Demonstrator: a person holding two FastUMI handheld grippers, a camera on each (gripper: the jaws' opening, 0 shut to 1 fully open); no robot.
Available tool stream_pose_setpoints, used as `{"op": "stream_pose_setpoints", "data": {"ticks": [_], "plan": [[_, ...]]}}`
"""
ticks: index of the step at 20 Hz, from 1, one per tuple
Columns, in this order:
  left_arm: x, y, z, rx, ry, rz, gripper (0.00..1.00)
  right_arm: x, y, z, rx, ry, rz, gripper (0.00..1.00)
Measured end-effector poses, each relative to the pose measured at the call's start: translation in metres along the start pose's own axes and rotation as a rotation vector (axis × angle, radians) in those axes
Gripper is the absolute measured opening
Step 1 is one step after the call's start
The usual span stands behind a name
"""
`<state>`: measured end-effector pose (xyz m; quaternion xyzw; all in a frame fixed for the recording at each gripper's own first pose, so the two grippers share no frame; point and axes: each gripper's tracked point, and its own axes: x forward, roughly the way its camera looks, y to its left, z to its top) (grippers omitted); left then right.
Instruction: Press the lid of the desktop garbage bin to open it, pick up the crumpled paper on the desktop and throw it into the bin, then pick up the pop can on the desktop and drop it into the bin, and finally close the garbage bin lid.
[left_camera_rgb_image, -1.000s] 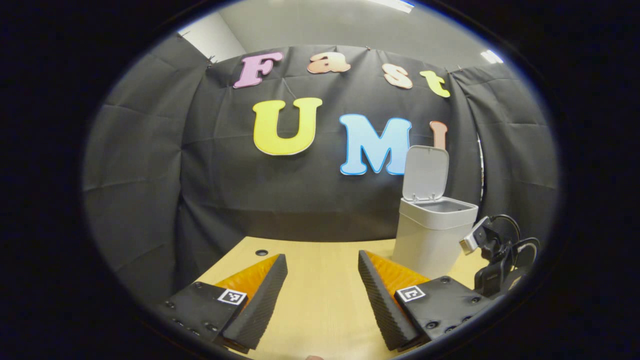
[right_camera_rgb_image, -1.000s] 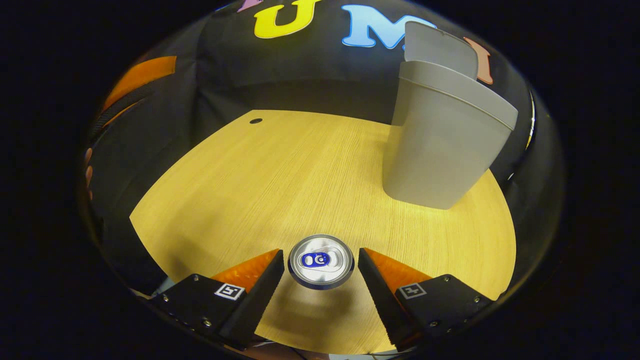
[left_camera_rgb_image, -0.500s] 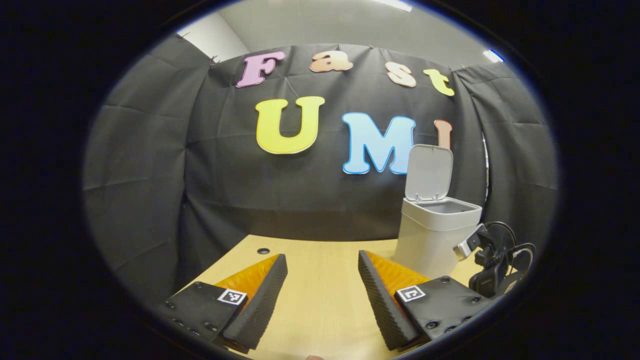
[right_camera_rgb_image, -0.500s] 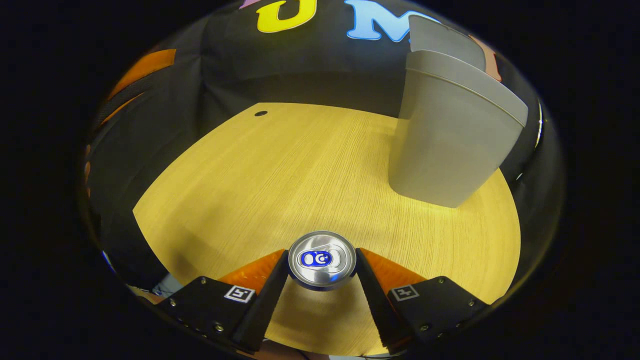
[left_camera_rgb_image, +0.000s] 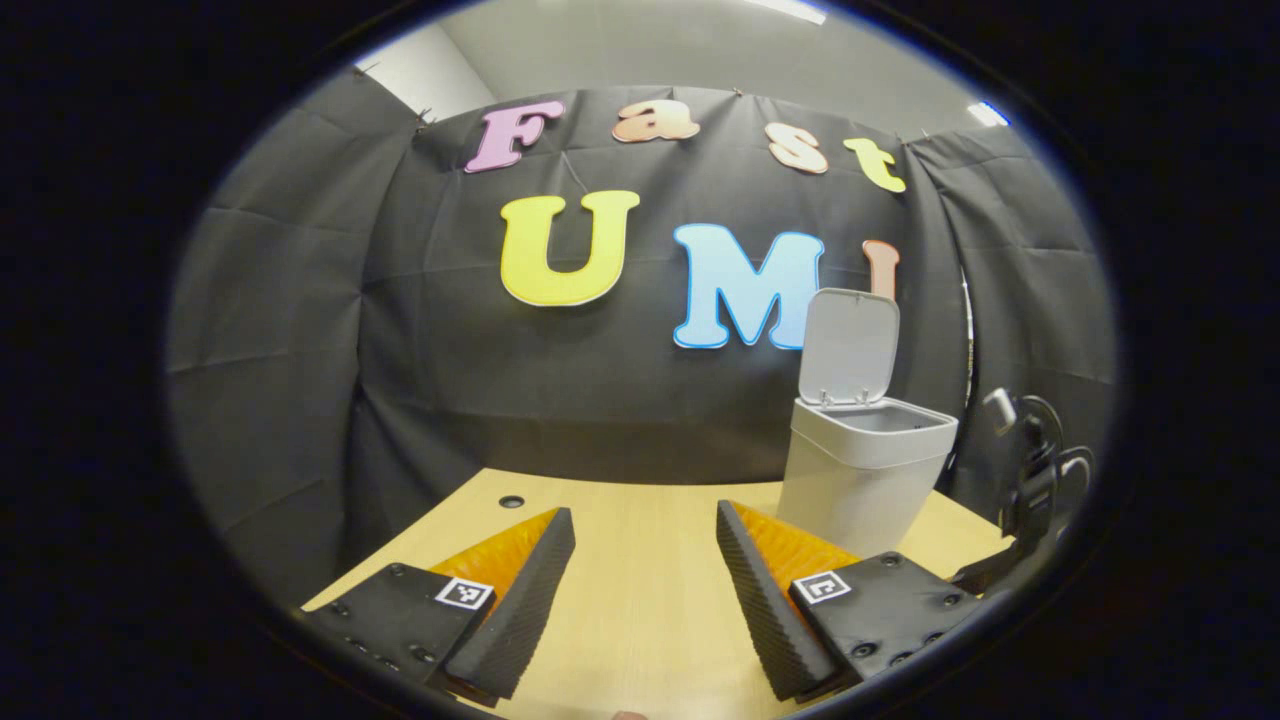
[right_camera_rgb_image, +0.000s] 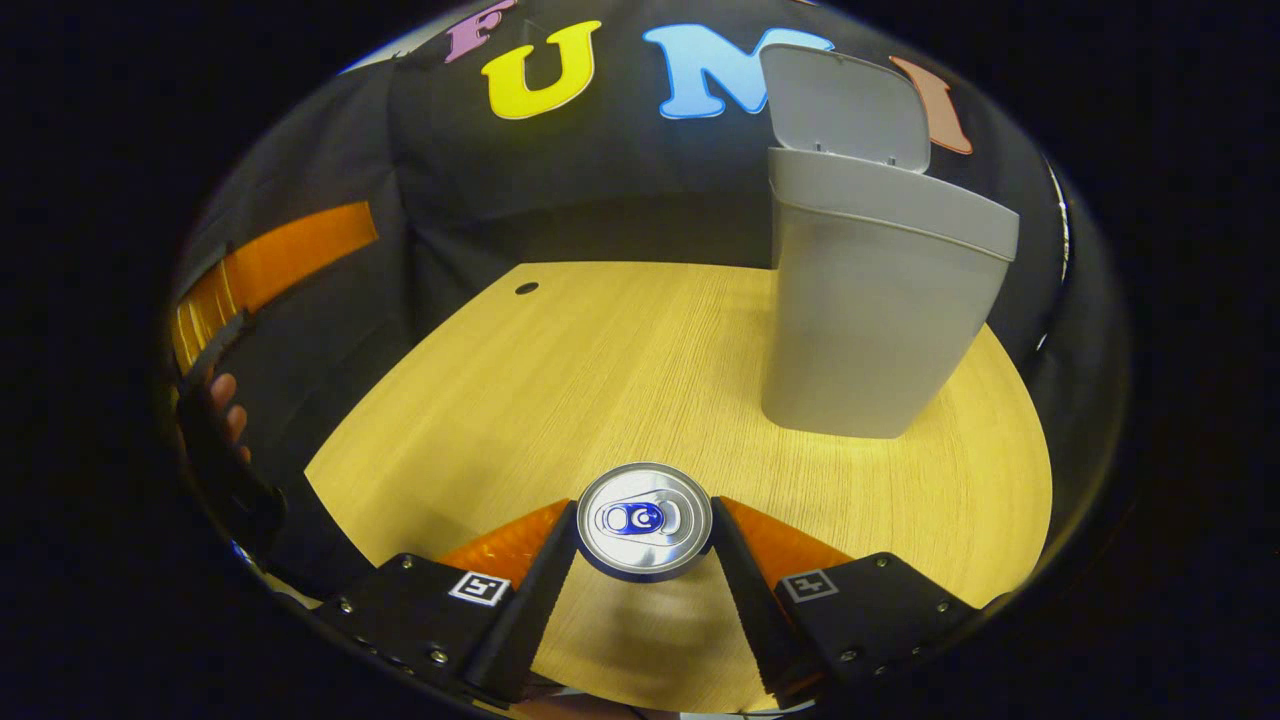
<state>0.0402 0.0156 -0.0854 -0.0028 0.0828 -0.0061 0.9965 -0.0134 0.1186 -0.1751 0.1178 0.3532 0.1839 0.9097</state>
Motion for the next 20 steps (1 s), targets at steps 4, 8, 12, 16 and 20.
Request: {"op": "stream_pose_setpoints", "data": {"ticks": [4,8,12,16,20], "plan": [[0.003,-0.009,-0.001,-0.001,0.001,-0.01,0.92,-0.021,-0.014,0.037,0.031,-0.119,-0.006,0.83],[0.004,-0.012,-0.001,0.001,0.0,-0.014,0.95,-0.039,-0.031,0.073,0.034,-0.234,-0.039,0.83],[0.003,-0.011,0.001,0.013,-0.002,-0.009,0.93,-0.05,-0.045,0.101,0.022,-0.322,-0.074,0.83],[0.004,-0.01,0.002,0.02,-0.001,0.0,0.96,-0.06,-0.053,0.126,0.016,-0.395,-0.094,0.83],[0.005,-0.008,0.004,0.031,-0.005,0.01,0.93,-0.069,-0.06,0.152,-0.008,-0.459,-0.112,0.83]]}}
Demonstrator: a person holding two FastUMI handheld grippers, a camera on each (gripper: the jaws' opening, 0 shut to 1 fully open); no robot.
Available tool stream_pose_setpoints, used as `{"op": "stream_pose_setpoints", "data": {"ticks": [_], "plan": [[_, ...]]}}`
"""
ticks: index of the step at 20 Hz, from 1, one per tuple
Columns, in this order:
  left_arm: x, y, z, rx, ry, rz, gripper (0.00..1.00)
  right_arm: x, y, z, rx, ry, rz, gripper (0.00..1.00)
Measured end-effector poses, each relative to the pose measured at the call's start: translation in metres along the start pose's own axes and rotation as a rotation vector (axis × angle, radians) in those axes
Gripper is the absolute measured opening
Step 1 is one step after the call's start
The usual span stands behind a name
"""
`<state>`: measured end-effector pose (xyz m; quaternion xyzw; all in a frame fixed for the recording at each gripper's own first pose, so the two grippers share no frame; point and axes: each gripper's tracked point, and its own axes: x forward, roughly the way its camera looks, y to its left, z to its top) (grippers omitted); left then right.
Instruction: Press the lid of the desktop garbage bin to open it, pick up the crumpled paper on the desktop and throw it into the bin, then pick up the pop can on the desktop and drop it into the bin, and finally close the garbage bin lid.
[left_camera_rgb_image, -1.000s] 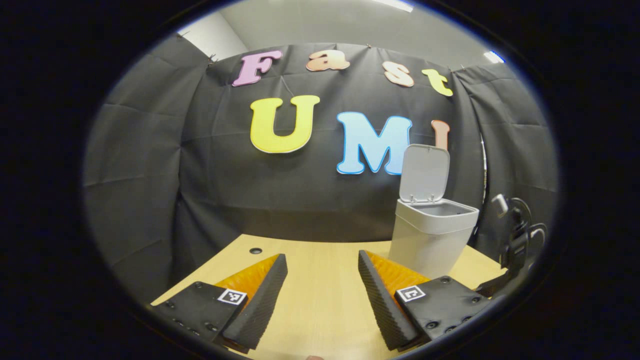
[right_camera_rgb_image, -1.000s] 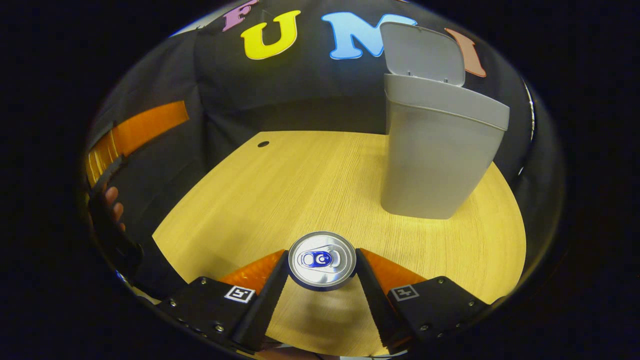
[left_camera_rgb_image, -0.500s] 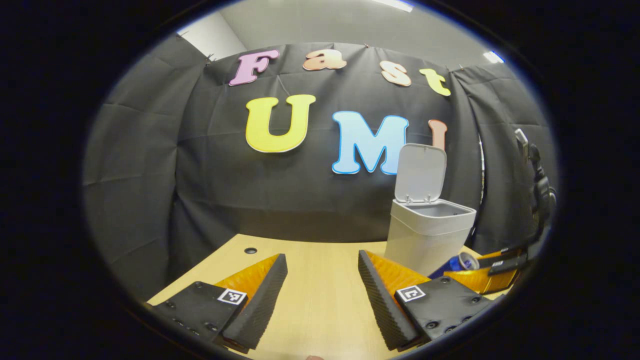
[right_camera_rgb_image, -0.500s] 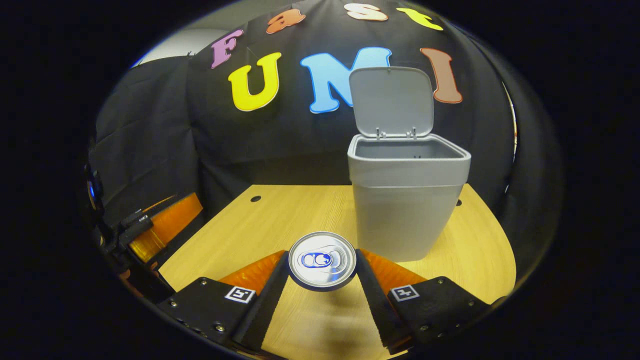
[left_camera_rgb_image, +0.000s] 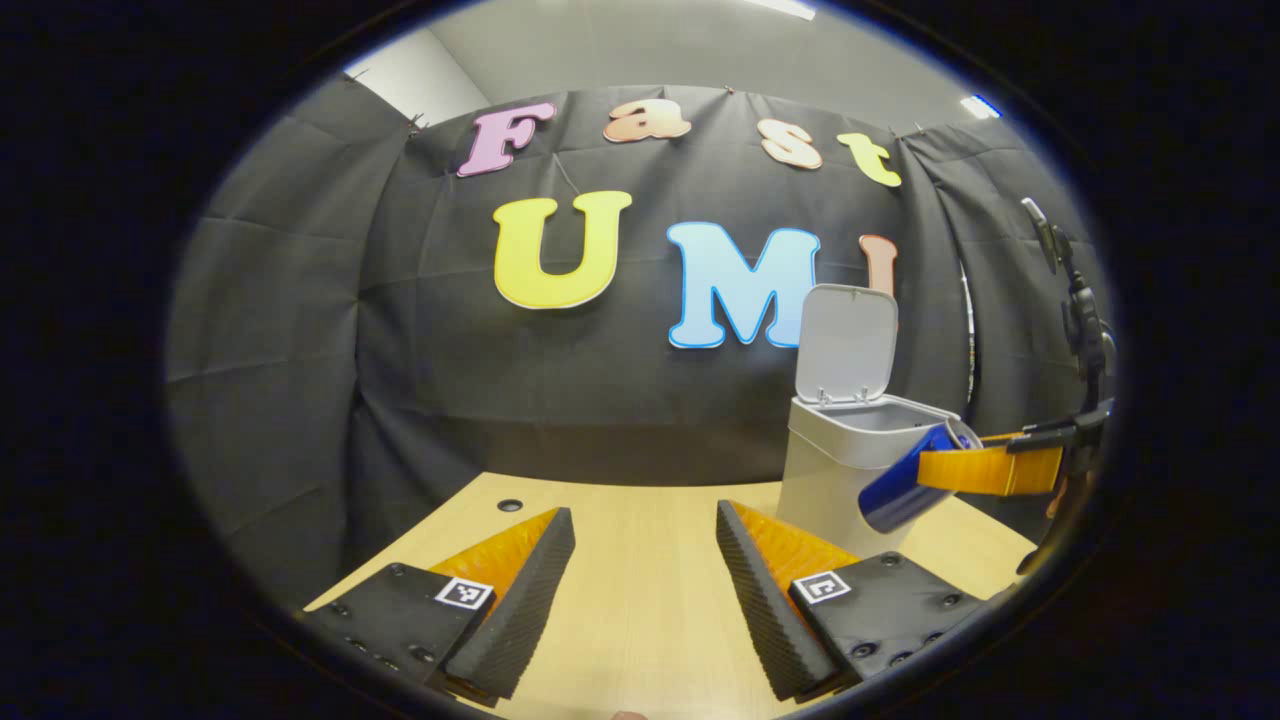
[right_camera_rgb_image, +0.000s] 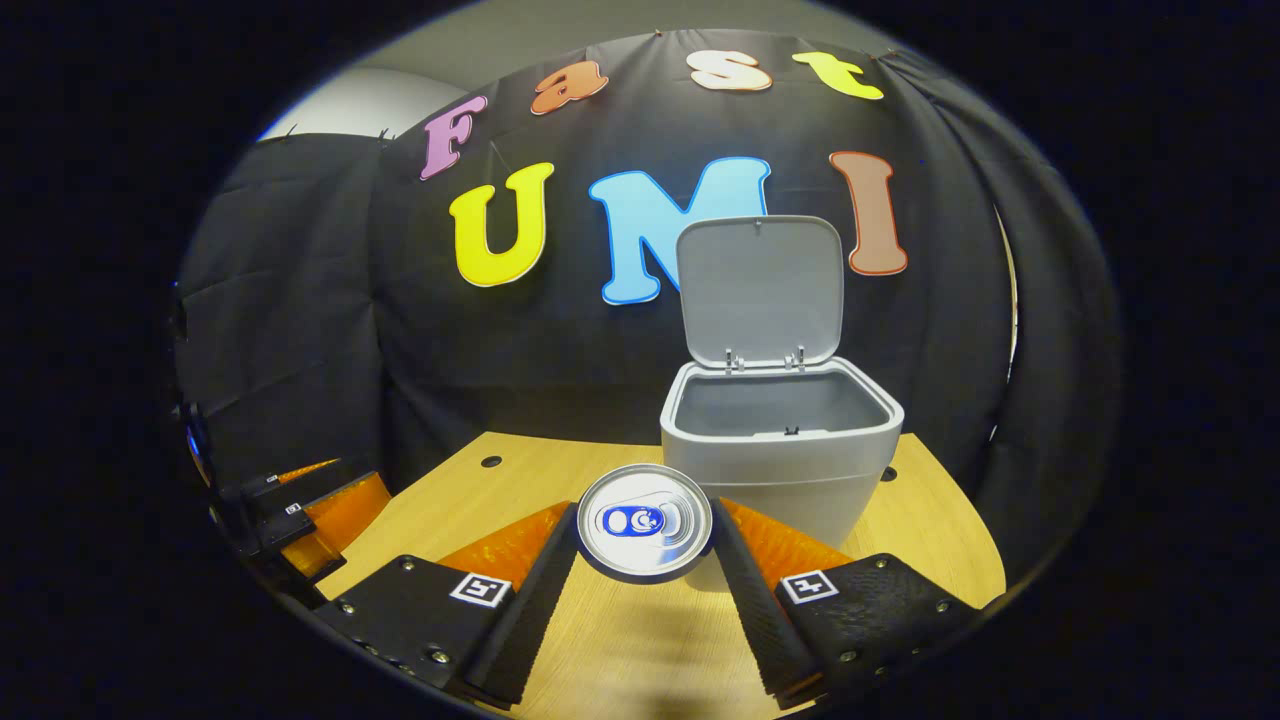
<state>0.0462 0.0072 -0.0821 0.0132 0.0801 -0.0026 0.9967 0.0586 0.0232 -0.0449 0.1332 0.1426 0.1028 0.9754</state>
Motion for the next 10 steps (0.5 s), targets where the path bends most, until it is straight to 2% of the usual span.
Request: {"op": "stream_pose_setpoints", "data": {"ticks": [3,8,10], "plan": [[0.0,0.002,-0.001,-0.004,0.001,0.008,0.96,0.004,-0.007,0.02,-0.016,-0.043,-0.005,0.83],[-0.002,0.007,-0.002,-0.01,0.007,0.027,0.92,0.008,-0.012,0.049,-0.041,-0.121,-0.02,0.83],[-0.004,0.009,-0.002,-0.012,0.006,0.032,0.93,0.009,-0.015,0.063,-0.055,-0.164,-0.032,0.83]]}}
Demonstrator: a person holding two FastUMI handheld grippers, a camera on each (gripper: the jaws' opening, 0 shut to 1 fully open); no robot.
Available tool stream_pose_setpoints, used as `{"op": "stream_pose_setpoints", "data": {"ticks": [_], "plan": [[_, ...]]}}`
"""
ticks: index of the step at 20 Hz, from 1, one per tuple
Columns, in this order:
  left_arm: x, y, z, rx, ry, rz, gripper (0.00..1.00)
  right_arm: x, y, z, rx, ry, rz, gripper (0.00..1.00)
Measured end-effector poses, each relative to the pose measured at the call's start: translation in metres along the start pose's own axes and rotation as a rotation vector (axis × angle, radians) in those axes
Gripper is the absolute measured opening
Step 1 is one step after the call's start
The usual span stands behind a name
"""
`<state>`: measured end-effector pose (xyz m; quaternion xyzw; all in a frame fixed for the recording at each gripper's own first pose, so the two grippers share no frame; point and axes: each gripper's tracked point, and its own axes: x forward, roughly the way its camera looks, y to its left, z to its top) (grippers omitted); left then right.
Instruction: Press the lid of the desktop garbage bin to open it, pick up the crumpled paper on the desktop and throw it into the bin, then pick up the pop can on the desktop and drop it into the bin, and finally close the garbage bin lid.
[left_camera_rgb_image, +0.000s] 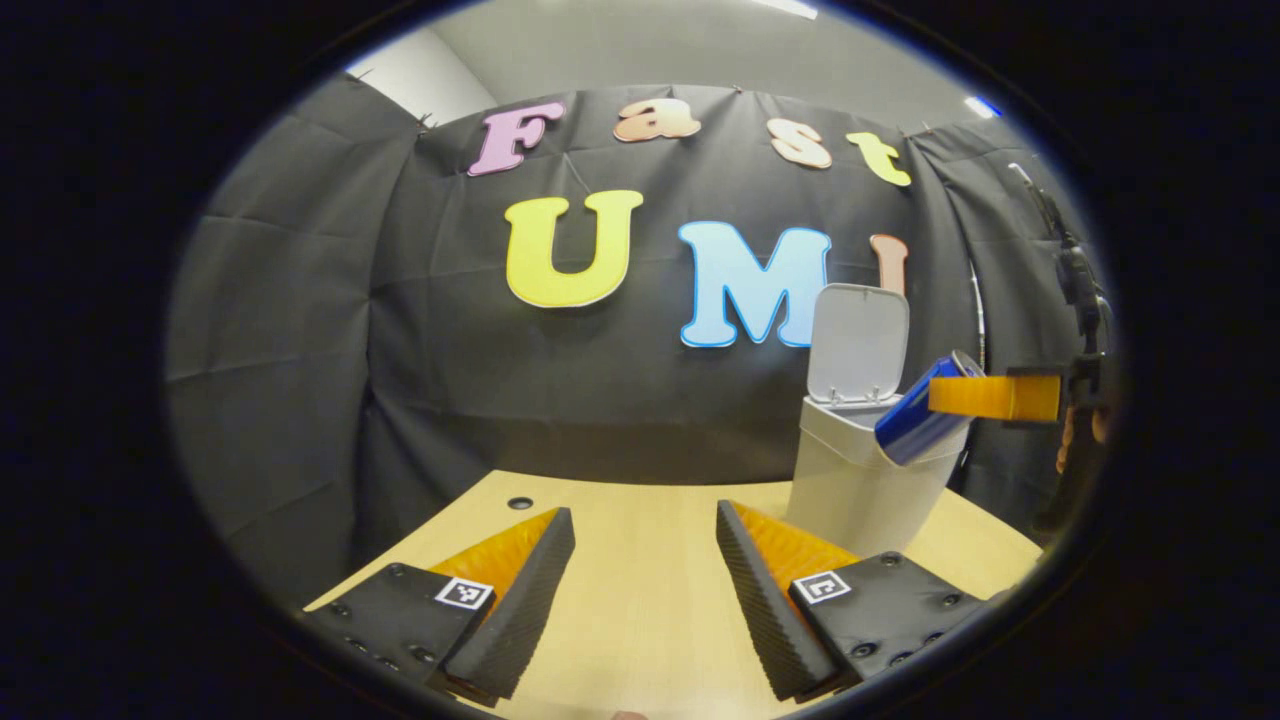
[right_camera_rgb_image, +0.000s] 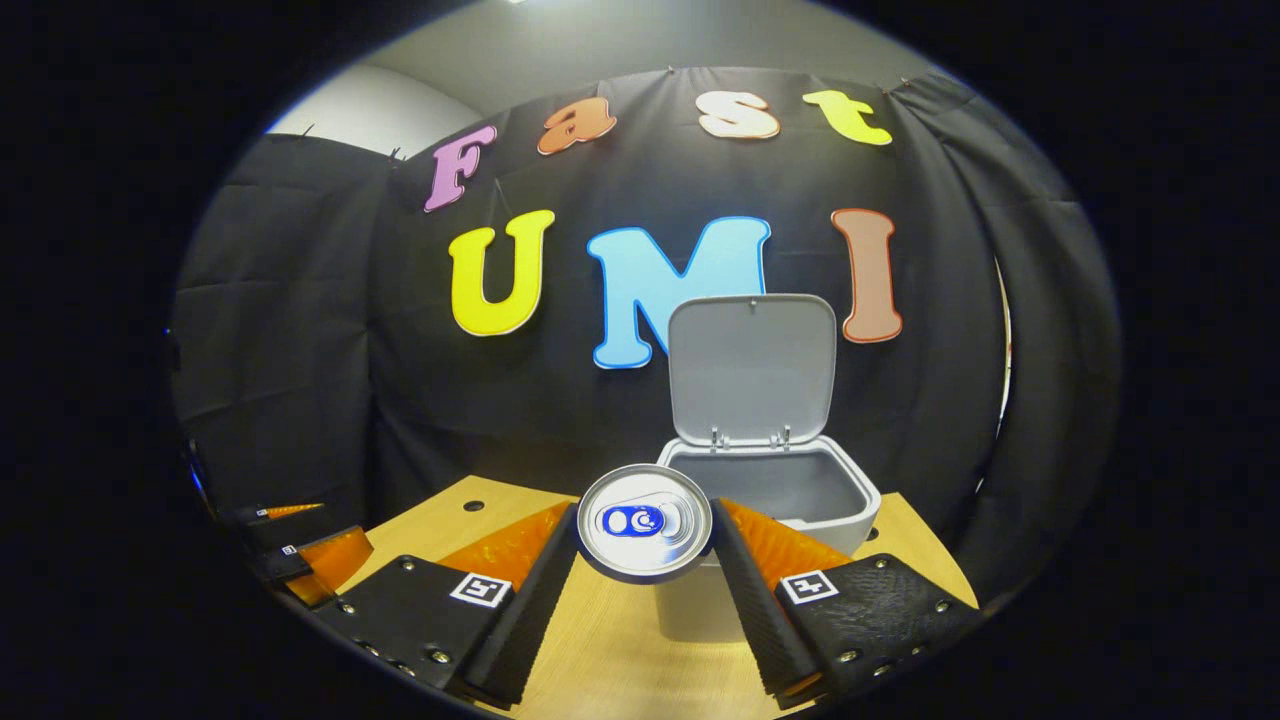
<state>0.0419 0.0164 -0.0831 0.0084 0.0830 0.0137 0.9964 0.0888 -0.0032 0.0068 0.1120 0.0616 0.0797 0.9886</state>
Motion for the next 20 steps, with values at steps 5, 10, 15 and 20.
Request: {"op": "stream_pose_setpoints", "data": {"ticks": [5,10,15,20], "plan": [[-0.003,0.004,0.002,0.004,-0.005,0.015,0.93,0.014,-0.013,0.023,-0.041,-0.076,-0.072,0.83],[-0.006,0.015,0.003,0.006,-0.006,0.04,0.95,0.032,-0.021,0.017,-0.116,-0.061,-0.126,0.83],[-0.01,0.019,0.005,0.007,-0.004,0.049,0.95,0.046,-0.024,0.005,-0.163,-0.021,-0.152,0.83],[-0.009,0.02,0.006,0.002,-0.003,0.048,0.93,0.054,-0.03,-0.002,-0.166,0.005,-0.172,0.84]]}}
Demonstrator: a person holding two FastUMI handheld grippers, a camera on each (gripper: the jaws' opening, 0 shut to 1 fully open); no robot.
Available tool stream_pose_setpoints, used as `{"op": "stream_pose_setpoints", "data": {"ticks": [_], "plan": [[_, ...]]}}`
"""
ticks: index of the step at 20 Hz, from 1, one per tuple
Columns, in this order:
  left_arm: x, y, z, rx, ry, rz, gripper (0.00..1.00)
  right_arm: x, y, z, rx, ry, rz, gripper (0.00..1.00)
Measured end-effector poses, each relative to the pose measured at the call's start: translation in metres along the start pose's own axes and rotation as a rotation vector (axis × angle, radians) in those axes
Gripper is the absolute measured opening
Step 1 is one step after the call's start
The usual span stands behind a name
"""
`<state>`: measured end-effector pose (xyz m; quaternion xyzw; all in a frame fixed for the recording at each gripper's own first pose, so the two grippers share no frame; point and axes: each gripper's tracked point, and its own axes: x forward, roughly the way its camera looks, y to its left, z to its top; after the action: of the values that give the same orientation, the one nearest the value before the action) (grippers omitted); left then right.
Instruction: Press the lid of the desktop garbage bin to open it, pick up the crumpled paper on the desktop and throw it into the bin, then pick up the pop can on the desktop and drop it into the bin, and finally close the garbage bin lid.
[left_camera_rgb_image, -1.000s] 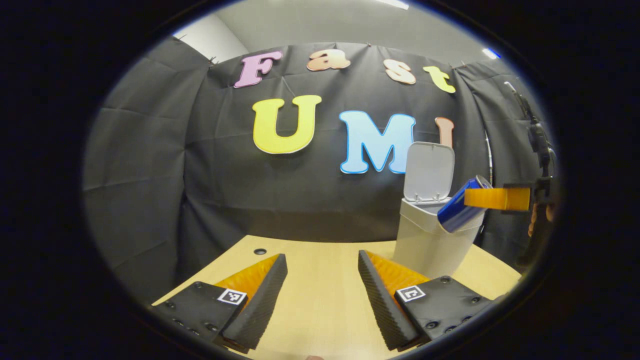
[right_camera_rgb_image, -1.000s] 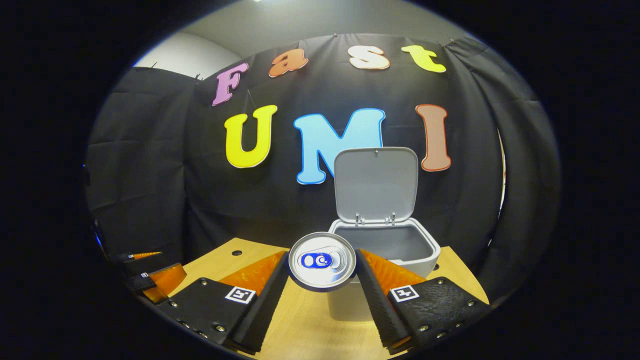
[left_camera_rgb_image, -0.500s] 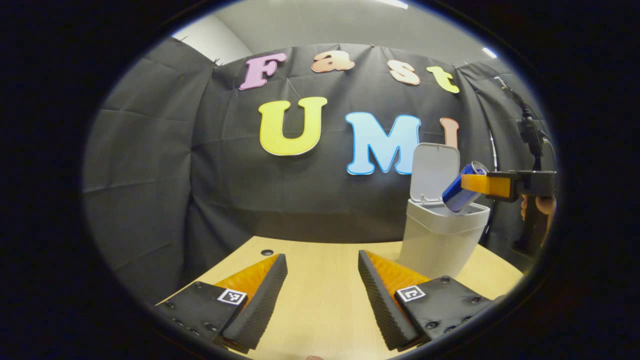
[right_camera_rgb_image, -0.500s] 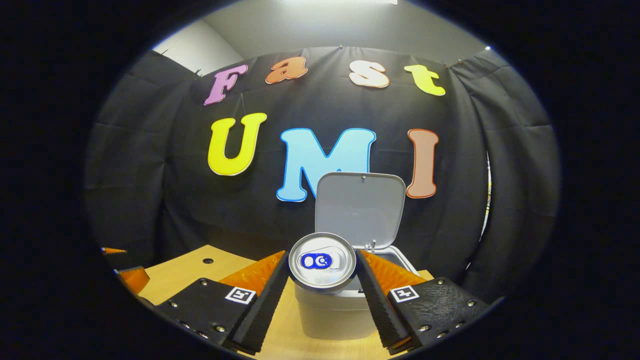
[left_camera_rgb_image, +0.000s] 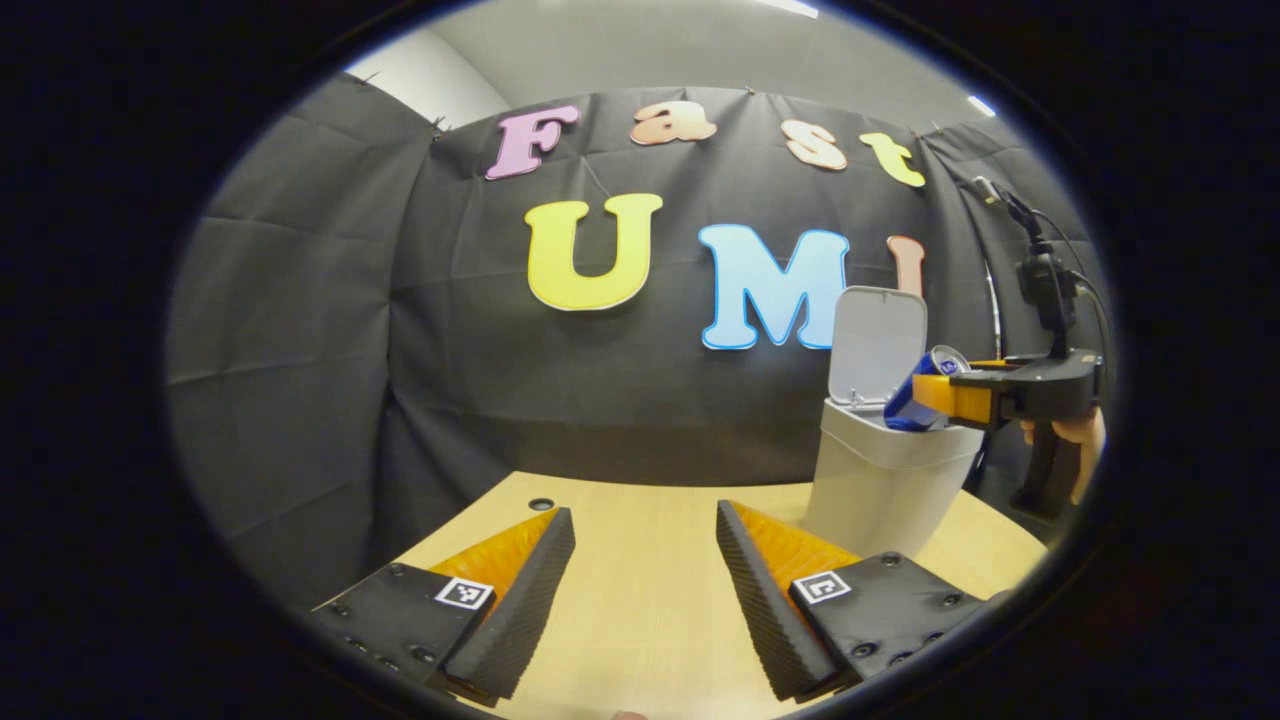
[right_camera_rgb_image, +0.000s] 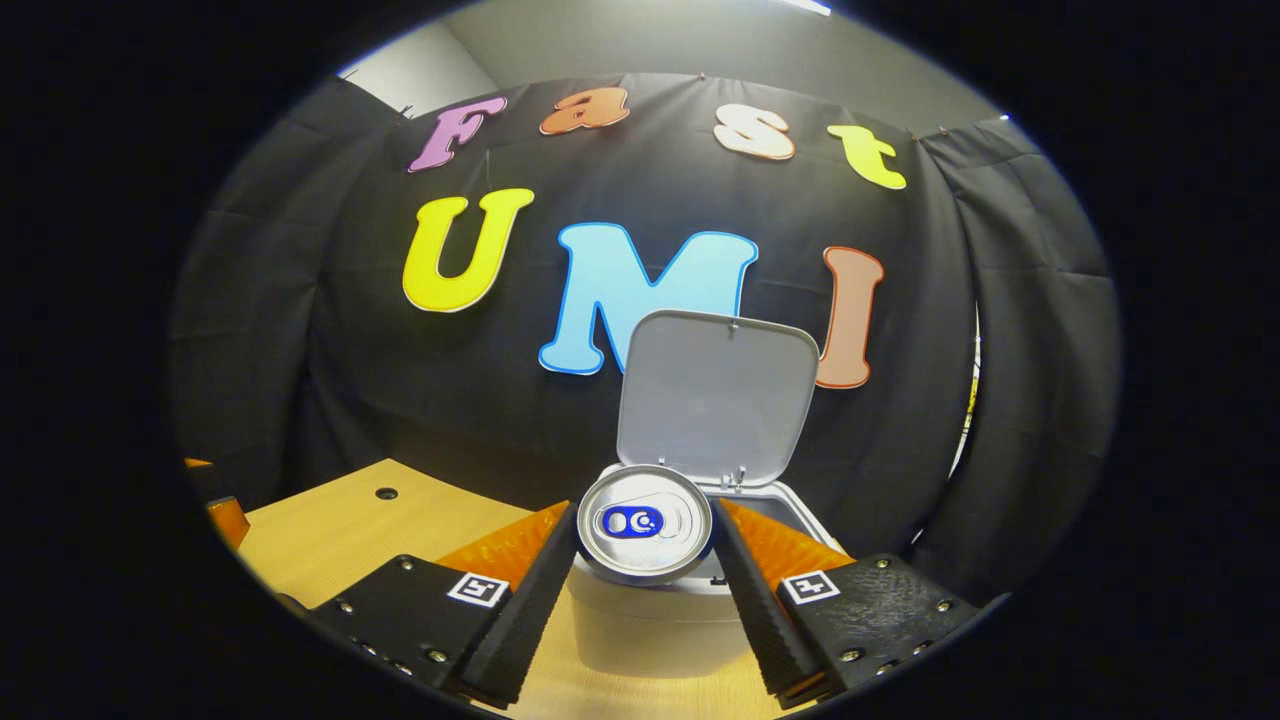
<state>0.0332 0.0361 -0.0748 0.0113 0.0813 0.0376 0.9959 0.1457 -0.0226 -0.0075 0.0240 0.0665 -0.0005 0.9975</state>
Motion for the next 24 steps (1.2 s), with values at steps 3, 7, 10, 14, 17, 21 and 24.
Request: {"op": "stream_pose_setpoints", "data": {"ticks": [3,7,10,14,17,21,24], "plan": [[0.0,0.001,-0.002,-0.006,0.003,0.002,0.95,0.001,-0.002,-0.003,0.018,0.011,-0.008,0.84],[-0.001,0.004,-0.002,-0.014,0.006,0.009,0.95,0.001,-0.004,-0.001,0.023,0.011,-0.017,0.9],[-0.004,0.005,-0.001,-0.015,0.005,0.007,0.95,0.0,-0.004,-0.002,0.017,0.014,-0.017,0.9],[-0.006,0.005,0.001,-0.015,0.003,-0.003,0.95,-0.002,0.0,0.0,0.018,0.025,-0.009,0.9],[-0.005,0.005,0.004,-0.02,-0.004,-0.024,0.92,-0.002,-0.002,0.01,0.012,0.021,-0.016,0.9],[-0.002,0.006,0.011,-0.014,-0.016,-0.056,0.93,0.006,-0.01,0.028,0.01,0.007,-0.049,0.9],[0.001,0.005,0.015,-0.013,-0.018,-0.099,0.91,0.015,-0.019,0.043,-0.004,0.004,-0.081,0.9]]}}
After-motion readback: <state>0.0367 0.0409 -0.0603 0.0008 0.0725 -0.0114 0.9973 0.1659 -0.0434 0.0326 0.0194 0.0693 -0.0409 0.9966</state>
